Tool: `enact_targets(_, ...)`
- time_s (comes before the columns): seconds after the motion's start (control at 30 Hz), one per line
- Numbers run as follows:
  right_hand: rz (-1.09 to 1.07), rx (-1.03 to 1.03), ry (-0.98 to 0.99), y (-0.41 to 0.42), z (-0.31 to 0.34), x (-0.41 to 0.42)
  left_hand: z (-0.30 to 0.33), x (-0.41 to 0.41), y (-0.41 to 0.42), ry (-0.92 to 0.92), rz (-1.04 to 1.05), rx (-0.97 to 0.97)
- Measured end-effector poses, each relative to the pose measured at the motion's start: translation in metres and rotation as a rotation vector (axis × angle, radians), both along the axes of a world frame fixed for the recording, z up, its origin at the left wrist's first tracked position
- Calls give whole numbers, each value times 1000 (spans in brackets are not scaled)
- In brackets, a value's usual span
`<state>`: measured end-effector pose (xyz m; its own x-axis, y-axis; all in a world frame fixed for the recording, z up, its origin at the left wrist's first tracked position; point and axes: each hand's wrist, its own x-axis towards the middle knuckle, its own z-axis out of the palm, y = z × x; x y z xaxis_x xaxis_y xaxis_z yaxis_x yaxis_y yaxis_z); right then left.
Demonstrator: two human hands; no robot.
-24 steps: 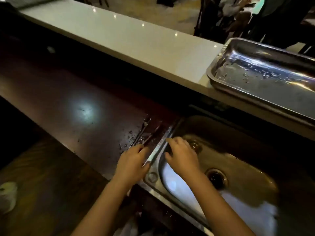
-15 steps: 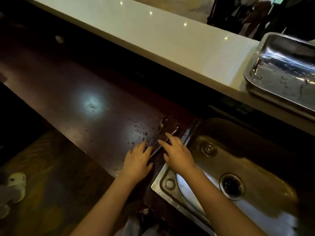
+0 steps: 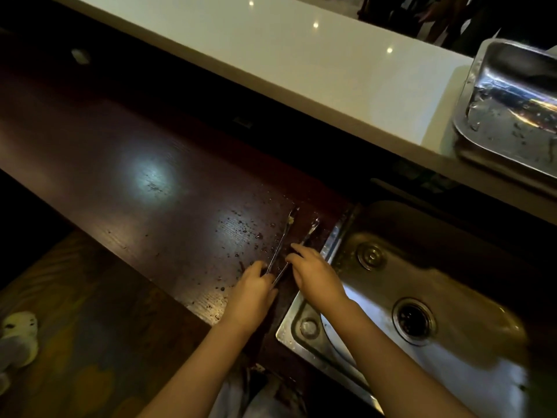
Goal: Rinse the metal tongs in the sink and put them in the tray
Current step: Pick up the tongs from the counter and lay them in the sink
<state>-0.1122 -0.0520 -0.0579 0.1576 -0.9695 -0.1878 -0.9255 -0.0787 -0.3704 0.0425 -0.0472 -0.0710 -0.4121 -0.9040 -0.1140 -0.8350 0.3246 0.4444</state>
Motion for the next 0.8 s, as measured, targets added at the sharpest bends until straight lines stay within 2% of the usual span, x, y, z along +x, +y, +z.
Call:
enact_targets(0.1, -163, -95, -229, 7, 7, 0, 1, -1, 6, 94, 9, -17)
enact_targets(0.3, -799, -312, -919, 21, 34, -3, 24, -25, 12, 253, 7, -80)
enact_targets(0.37, -1010, -229, -1148, 26, 38, -13, 33, -36, 16, 305, -42, -112)
enact_targets(0.43, -1136, -27, -1298, 32, 41, -26, 38, -48, 24, 347, -102, -123)
enact_targets(0.5, -1159, 78, -1275, 43, 44, -39, 41, -59, 34, 366, -121, -80)
enact_targets(0.57, -1177, 79, -1245, 58, 42, -53, 44, -70, 40, 420, -34, 47)
enact_targets(0.7, -1242, 89, -1296, 89, 35, -80, 51, -102, 39, 653, 228, 556)
enact_targets(0.8, -1240, 84, -1289, 105, 36, -97, 49, -121, 37, 618, 163, 783)
